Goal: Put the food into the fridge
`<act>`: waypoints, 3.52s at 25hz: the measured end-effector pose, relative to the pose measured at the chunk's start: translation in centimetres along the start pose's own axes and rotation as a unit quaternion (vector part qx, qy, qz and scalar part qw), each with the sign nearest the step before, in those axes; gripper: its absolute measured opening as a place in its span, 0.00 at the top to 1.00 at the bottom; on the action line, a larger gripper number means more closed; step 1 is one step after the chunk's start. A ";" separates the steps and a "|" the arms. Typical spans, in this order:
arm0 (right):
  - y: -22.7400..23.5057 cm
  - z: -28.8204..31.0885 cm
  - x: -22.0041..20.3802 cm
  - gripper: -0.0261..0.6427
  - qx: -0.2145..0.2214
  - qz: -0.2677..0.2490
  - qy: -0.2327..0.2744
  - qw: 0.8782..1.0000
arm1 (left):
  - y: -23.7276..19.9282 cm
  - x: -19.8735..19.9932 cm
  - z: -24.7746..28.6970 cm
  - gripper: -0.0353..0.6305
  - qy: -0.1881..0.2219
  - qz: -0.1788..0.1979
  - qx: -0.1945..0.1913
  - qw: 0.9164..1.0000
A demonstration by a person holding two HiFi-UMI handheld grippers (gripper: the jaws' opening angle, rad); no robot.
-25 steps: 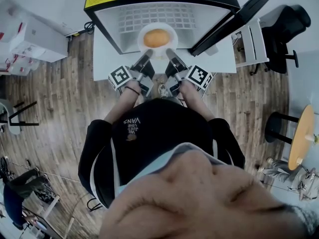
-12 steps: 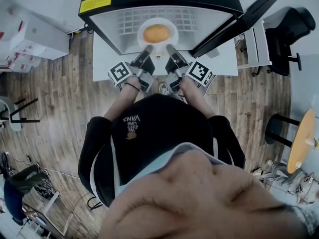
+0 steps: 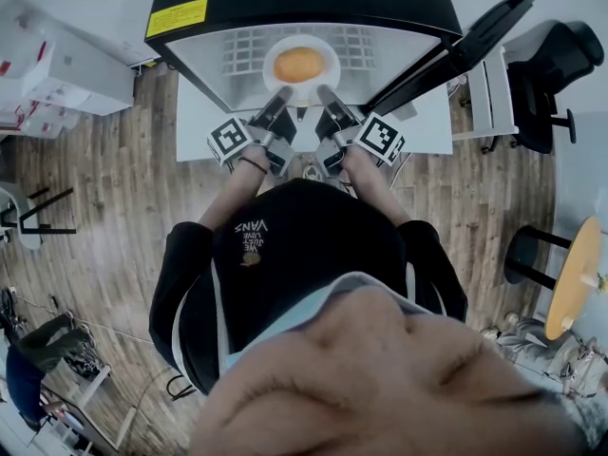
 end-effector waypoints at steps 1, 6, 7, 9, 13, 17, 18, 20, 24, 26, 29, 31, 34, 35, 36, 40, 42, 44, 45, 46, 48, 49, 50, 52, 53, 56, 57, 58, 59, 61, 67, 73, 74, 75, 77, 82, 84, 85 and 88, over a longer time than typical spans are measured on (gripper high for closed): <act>0.0 0.1 0.2 0.93 0.003 0.001 0.000 1.000 | -0.1 0.0 0.2 0.90 0.001 -0.002 0.000 1.000; 0.2 0.3 0.5 0.93 0.011 0.007 0.000 1.000 | -0.3 0.2 0.4 0.90 0.003 -0.001 0.005 1.000; 0.2 0.3 0.7 0.93 0.011 0.007 -0.001 1.000 | -0.5 0.3 0.5 0.90 0.003 0.001 0.007 1.000; 0.5 0.5 1.0 0.93 0.011 0.009 -0.002 1.000 | -0.7 0.5 0.8 0.90 0.005 0.001 0.009 1.000; 0.6 0.7 1.2 0.93 0.013 0.011 -0.004 1.000 | -0.4 0.5 1.0 0.90 0.012 -0.008 0.002 1.000; 0.7 0.9 1.3 0.93 0.016 0.013 -0.005 1.000 | -0.6 0.7 1.0 0.90 0.015 -0.011 0.002 1.000; 0.8 1.0 1.4 0.93 0.017 0.014 -0.005 1.000 | -0.7 0.7 1.0 0.90 0.016 -0.010 0.003 1.000; 0.9 1.0 1.4 0.93 0.014 0.016 -0.005 1.000 | -0.8 0.8 1.0 0.90 0.017 -0.008 0.006 1.000; 1.5 0.7 1.5 0.93 -0.018 0.014 -0.008 1.000 | -0.8 0.9 1.0 0.90 0.021 -0.009 0.004 1.000; 1.2 0.8 1.6 0.93 -0.005 0.019 -0.005 1.000 | -0.6 1.0 1.1 0.90 0.022 -0.015 -0.004 1.000; 0.8 1.1 1.7 0.93 0.018 0.025 0.000 1.000 | -0.4 1.0 1.3 0.90 0.021 -0.023 -0.012 0.999; 0.9 1.1 1.8 0.93 0.014 0.024 0.001 1.000 | -0.4 1.1 1.4 0.90 0.022 -0.024 -0.013 0.999; 1.3 1.0 2.0 0.93 -0.004 0.021 0.000 1.000 | -0.6 1.2 1.6 0.90 0.024 -0.028 -0.014 0.999; 1.3 1.1 2.0 0.93 -0.001 0.021 0.000 1.000 | -0.6 1.2 1.6 0.90 0.025 -0.029 -0.014 0.999; 1.2 1.2 2.0 0.93 0.003 0.022 0.000 1.000 | -0.7 1.2 1.6 0.90 0.025 -0.029 -0.014 0.999; 1.3 1.3 2.1 0.93 0.005 0.026 0.001 1.000 | -0.8 1.4 1.6 0.90 0.027 -0.032 -0.014 0.999; 1.4 1.4 2.1 0.93 0.003 0.026 0.001 1.000 | -0.8 1.4 1.7 0.90 0.029 -0.035 -0.015 0.999; 1.3 1.5 2.2 0.93 0.009 0.028 0.002 1.000 | -0.8 1.5 1.8 0.90 0.030 -0.036 -0.016 0.999; 1.3 1.6 2.3 0.93 0.011 0.029 0.003 1.000 | -0.8 1.5 1.8 0.90 0.030 -0.036 -0.017 0.999; 1.3 1.6 2.3 0.93 0.012 0.030 0.004 0.999 | -0.7 1.5 1.9 0.90 0.031 -0.036 -0.017 0.999; 1.3 1.7 2.3 0.93 0.012 0.030 0.004 0.999 | -0.6 1.6 1.9 0.90 0.032 -0.037 -0.018 0.999; 1.2 1.7 2.3 0.93 0.012 0.029 0.004 1.000 | -0.6 1.6 1.9 0.90 0.032 -0.038 -0.019 0.999; 1.2 1.7 2.3 0.93 0.011 0.026 0.004 1.000 | -0.6 1.7 1.9 0.90 0.032 -0.038 -0.018 0.999; 1.1 1.7 2.3 0.92 0.012 0.022 0.005 1.000 | -0.6 1.7 1.8 0.90 0.032 -0.037 -0.018 0.999; 1.1 1.7 2.3 0.92 0.012 0.021 0.005 1.000 | -0.5 1.7 1.8 0.90 0.033 -0.037 -0.019 0.999; 1.0 1.7 2.4 0.91 0.012 0.019 0.005 1.000 | -0.5 1.7 1.9 0.89 0.033 -0.038 -0.021 0.999; 1.0 1.7 2.5 0.90 0.012 0.018 0.005 1.000 | -0.5 1.7 1.9 0.88 0.033 -0.037 -0.022 0.999; 1.0 1.7 2.5 0.90 0.012 0.019 0.006 1.000 | -0.5 1.8 1.9 0.87 0.033 -0.036 -0.022 0.999; 1.0 1.7 2.5 0.90 0.013 0.019 0.006 1.000 | -0.6 1.8 1.9 0.86 0.032 -0.035 -0.020 0.999; 1.0 1.8 2.5 0.90 0.013 0.018 0.006 1.000 | -0.6 1.9 1.8 0.84 0.032 -0.032 -0.019 0.999; 1.0 1.9 2.8 0.88 0.012 0.014 0.005 1.000 | -0.1 2.1 2.1 0.82 0.035 -0.038 -0.026 0.998; 0.9 2.1 3.2 0.88 0.008 0.008 0.004 1.000 | 0.0 2.5 2.3 0.82 0.039 -0.040 -0.029 0.998; 0.8 2.2 3.2 0.88 0.013 0.008 0.004 1.000 | 0.0 2.5 2.3 0.82 0.039 -0.040 -0.030 0.998; 0.7 2.3 3.3 0.88 0.015 0.007 0.004 1.000 | 0.0 2.4 2.3 0.82 0.039 -0.041 -0.031 0.998; 0.7 2.4 3.4 0.87 0.014 0.001 0.003 1.000 | -0.1 2.5 2.3 0.82 0.039 -0.041 -0.031 0.998; -0.1 2.3 3.5 0.78 0.012 -0.030 0.002 0.999 | 0.1 2.5 2.3 0.81 0.040 -0.035 -0.035 0.998; -0.2 2.2 3.4 0.75 0.014 -0.029 0.002 0.999 | 0.3 2.4 2.2 0.79 0.040 -0.031 -0.038 0.998; -0.2 2.2 3.4 0.74 0.014 -0.030 0.003 0.999 | 0.3 2.4 2.2 0.78 0.039 -0.029 -0.039 0.998; -0.1 2.0 3.5 0.73 0.012 -0.034 0.004 0.999 | 0.2 2.3 2.1 0.78 0.040 -0.031 -0.039 0.998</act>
Point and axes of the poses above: the fingertips, and each gripper's own axes: z forward along the fingers, y to its right, x out of its top, the point moved 5 cm from there along -z, backward along the fingers, and after that the axes turned 13 degrees about -y, right-handed, at the moved point
